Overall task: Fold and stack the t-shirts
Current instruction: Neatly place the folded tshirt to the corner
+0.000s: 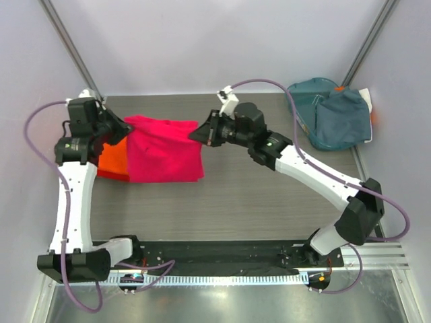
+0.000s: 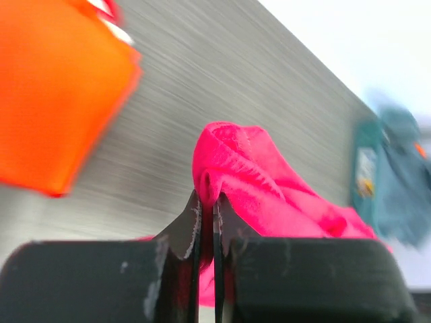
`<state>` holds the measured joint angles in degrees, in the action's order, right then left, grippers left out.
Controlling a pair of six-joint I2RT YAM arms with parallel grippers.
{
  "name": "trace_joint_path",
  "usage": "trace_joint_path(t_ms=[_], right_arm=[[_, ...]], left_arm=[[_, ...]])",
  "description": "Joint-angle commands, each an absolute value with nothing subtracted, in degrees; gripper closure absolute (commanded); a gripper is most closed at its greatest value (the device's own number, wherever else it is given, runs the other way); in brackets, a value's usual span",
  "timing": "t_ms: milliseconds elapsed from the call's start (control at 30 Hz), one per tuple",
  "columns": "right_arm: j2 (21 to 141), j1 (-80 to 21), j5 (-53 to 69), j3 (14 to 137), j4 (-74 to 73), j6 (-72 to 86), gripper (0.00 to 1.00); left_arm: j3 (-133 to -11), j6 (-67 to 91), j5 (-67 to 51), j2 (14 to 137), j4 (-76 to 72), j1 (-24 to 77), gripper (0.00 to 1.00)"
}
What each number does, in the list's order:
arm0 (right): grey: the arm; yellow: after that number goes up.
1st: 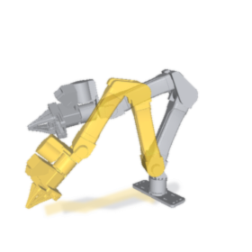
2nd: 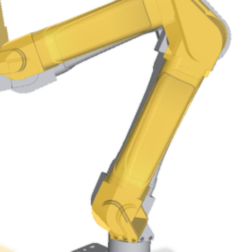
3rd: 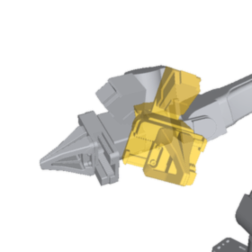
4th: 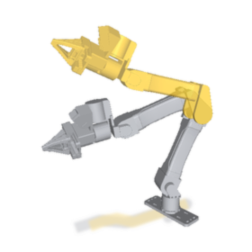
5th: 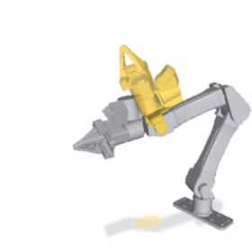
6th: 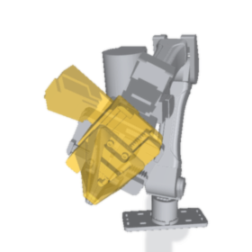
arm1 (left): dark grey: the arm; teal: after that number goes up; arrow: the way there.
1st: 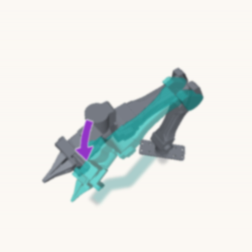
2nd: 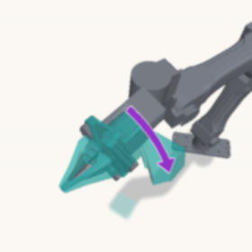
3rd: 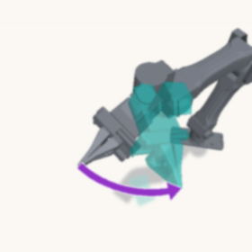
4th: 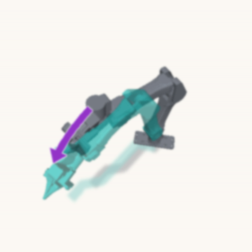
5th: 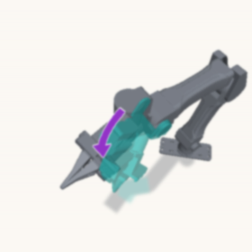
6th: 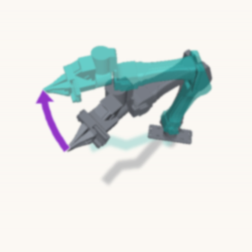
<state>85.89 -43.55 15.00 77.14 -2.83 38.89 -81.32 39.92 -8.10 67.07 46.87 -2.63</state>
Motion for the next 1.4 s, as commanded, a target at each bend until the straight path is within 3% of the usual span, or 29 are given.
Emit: trace_joint_path(t_ms=[0, 367, 533, 933, 1367], right_arm=[[90.59, -48.24, 10.38, 85.59, -5.18, 38.41, 0.99], [110.1, -57.91, 4.05, 110.09, -7.73, 38.94, 0.99], [117.24, -59.24, 3.52, 118.38, -8.53, 38.32, 0.99], [126.99, -58.98, 0.44, 127.52, -7.91, 35.42, 0.99], [136.93, -54.05, 3.69, 137.9, -6.85, 40.25, 0.99]], left_arm=[[-89.72, 34.72, 5.08, 66.7, 59.23, -7.54, 1.0], [-104.75, 33.04, 10.89, 77.07, 65.04, -24.6, 1.0], [-111.17, 33.92, 15.56, 82.35, 65.66, -26.36, 1.0], [-110.21, 37.09, 13.27, 88.05, 55.37, -28.56, 1.0], [-120.14, 39.72, 11.34, 101.68, 55.28, -29.7, 1.0]])
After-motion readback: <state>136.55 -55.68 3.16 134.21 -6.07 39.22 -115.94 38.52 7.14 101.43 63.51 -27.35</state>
